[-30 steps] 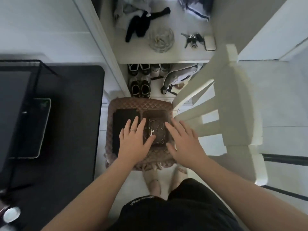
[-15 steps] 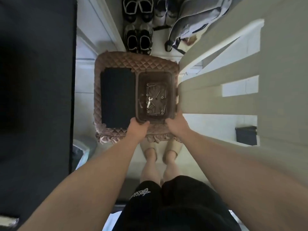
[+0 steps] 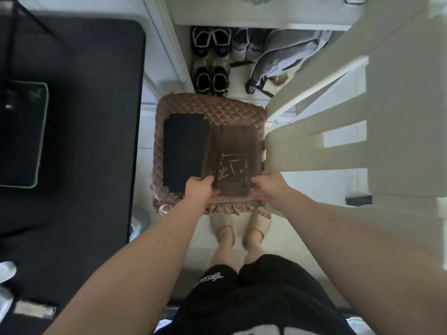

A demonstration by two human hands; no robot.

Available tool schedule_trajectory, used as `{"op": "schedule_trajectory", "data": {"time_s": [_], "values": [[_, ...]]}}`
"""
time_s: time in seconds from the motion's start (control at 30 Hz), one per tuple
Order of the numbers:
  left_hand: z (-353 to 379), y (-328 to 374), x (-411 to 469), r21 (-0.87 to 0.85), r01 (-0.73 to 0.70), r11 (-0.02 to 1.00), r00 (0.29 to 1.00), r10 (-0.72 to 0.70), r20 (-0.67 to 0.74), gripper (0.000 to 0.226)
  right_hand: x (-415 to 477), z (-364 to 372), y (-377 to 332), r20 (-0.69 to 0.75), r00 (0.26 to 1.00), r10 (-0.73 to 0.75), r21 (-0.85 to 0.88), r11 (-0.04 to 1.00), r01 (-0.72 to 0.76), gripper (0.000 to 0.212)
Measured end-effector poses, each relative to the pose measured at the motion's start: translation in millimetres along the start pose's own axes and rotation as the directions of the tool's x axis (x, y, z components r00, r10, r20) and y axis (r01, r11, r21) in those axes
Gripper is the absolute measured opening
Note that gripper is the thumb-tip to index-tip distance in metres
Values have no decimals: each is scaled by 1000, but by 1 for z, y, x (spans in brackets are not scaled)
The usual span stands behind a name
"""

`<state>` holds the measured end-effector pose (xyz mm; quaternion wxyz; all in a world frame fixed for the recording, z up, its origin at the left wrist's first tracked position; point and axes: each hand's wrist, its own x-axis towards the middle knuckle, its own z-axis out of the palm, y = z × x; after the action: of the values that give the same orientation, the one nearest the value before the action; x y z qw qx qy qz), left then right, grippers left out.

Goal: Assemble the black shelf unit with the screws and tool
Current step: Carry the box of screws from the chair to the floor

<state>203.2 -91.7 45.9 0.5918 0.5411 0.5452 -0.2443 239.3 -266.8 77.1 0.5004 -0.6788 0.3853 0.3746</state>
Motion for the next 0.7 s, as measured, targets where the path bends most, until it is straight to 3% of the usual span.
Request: {"op": "schedule_trajectory", "data": {"time_s": [0.1,0.23,0.37,0.43,0.53,0.7], "values": [[-14,-1,-20,-37,5,999,1000,-4,12,27,-21,0,0,22,1000,-18,21,1000,17,26],[-37,-4,-46,-50,-71,996,997,71,-1,29,-52,-2,2,53,995,-85,27,996,83,25],[-59,6,-77,-84,-200,976,980,200,-9,23,-89,-3,-6,90,973,-210,43,977,207,6],[-68,16,-96,-119,-256,959,966,257,-2,16,-106,-4,-12,92,954,-287,64,957,282,17],[-81,34,-123,-155,-345,926,936,351,13,15,-133,-7,-24,74,913,-402,116,913,392,5],[-94,69,-173,-206,-512,834,848,528,28,17,-187,-15,-50,2,826,-564,182,812,554,12]]}}
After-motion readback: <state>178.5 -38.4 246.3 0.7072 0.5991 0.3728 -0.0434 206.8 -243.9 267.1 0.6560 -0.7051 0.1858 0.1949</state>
